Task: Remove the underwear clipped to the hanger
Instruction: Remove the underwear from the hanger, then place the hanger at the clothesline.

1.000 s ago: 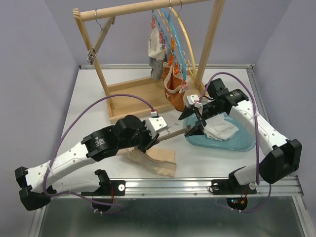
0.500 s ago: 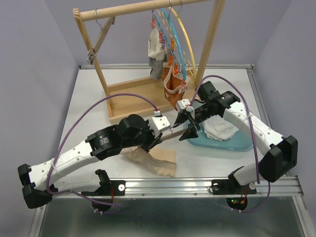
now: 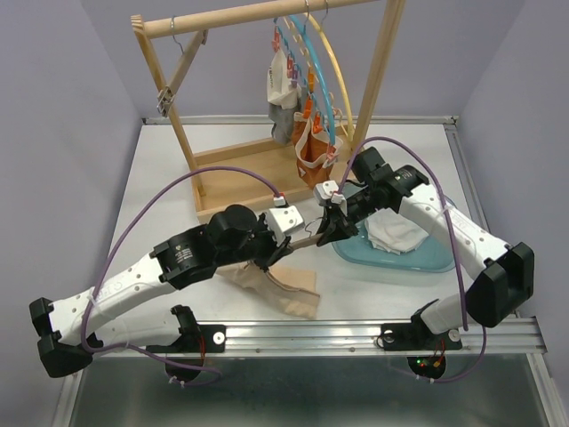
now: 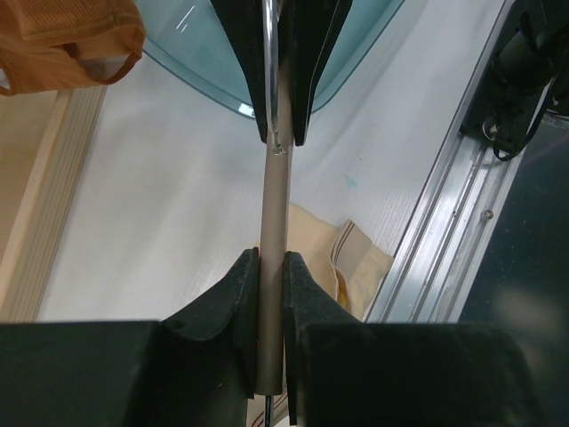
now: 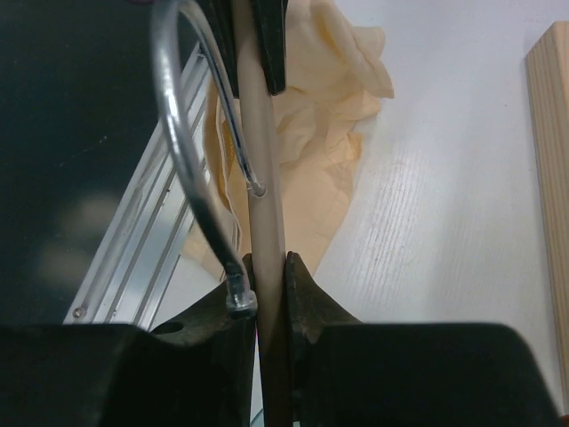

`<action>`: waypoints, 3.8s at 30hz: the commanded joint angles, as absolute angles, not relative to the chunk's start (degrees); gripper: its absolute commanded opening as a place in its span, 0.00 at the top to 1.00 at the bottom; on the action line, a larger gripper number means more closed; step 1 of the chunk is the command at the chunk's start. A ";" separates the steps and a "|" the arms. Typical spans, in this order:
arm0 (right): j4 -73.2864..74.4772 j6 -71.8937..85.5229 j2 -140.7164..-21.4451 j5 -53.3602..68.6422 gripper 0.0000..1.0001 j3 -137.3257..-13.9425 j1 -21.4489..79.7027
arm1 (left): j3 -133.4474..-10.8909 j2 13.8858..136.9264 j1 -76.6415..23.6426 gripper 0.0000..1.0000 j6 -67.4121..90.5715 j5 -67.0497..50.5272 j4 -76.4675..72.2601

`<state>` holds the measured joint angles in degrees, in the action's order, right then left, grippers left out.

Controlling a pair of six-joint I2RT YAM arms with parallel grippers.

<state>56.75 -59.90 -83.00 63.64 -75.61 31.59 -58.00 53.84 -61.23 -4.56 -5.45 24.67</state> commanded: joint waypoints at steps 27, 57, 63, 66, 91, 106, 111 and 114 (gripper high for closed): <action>53.88 -54.93 -67.95 54.58 1.00 -67.33 20.92 | -42.29 26.03 -61.79 0.01 -24.42 -6.07 8.88; 53.35 -57.22 -61.44 60.82 1.00 -60.73 19.16 | -40.78 40.77 -61.61 0.10 -39.47 -9.93 0.79; 53.35 -57.30 -61.52 60.91 0.99 -60.56 19.16 | -40.87 42.19 -61.61 0.22 -38.67 -10.63 0.79; 53.35 -57.30 -61.35 60.91 0.99 -60.56 19.16 | -40.96 42.71 -61.52 0.37 -38.41 -10.11 0.88; 53.35 -57.83 -63.02 59.33 0.99 -60.12 19.16 | -42.27 40.96 -61.52 0.23 -35.42 -9.40 -1.58; 53.35 -58.45 -65.04 58.45 1.00 -59.33 20.92 | -49.12 51.93 -61.52 0.23 -29.71 -16.43 -0.79; 53.35 -58.71 -64.78 58.18 1.00 -59.06 21.09 | -52.81 56.86 -61.52 0.27 -28.92 -18.10 3.86; 53.35 -58.80 -64.69 58.10 0.99 -59.15 21.09 | -53.96 59.14 -61.61 0.28 -28.92 -18.81 6.58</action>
